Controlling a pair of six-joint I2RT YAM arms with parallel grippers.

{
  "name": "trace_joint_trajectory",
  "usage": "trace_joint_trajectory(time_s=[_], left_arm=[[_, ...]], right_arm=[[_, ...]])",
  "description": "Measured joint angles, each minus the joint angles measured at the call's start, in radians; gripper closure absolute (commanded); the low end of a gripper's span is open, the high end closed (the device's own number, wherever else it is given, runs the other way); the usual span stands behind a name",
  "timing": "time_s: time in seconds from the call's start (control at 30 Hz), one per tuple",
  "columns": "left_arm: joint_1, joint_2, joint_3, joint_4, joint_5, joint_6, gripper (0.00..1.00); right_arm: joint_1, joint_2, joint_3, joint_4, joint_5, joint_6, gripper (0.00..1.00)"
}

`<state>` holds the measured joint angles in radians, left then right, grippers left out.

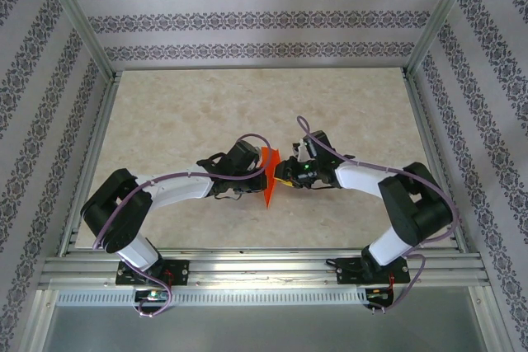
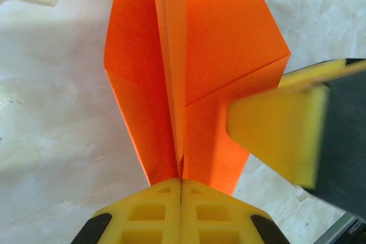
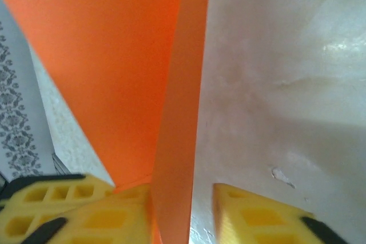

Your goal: Fold a paper plane with a square sheet of paper (pick it up from the middle)

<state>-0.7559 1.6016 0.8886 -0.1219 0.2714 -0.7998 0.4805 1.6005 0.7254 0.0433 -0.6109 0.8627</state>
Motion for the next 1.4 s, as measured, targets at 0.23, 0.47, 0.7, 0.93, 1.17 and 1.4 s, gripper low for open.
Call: trace_joint_trajectory(time_s=[0.23,0.47,0.7,0.93,1.17,1.4], left_arm=[[-0.003,0.018,0.0,-0.002,0.003,0.004,1.0],[-0.003,0.065,0.002,0.006,0.017,-0.002,0.95],[-0.003,0.101,0.002,0.045,0.039,-0.024,0.9],[-0.003,0.103,0.002,0.065,0.047,-0.045,0.85],[-0.003,0.113,0.002,0.084,0.053,-0.055,0.81],[-0.003,0.13,0.0,0.085,0.058,-0.061,0.81]], right_arm=[[0.0,0.06,0.012,0.017,-0.006,-0.002,0.93],[0.0,0.082,0.01,0.04,-0.027,-0.001,0.98],[0.0,0.098,-0.002,0.071,-0.034,-0.001,0.98],[0.0,0.101,-0.016,0.082,-0.034,-0.001,0.98],[0.0,0.103,-0.03,0.089,-0.034,-0.001,0.98],[0.0,0.103,-0.037,0.092,-0.034,-0.001,0.98]])
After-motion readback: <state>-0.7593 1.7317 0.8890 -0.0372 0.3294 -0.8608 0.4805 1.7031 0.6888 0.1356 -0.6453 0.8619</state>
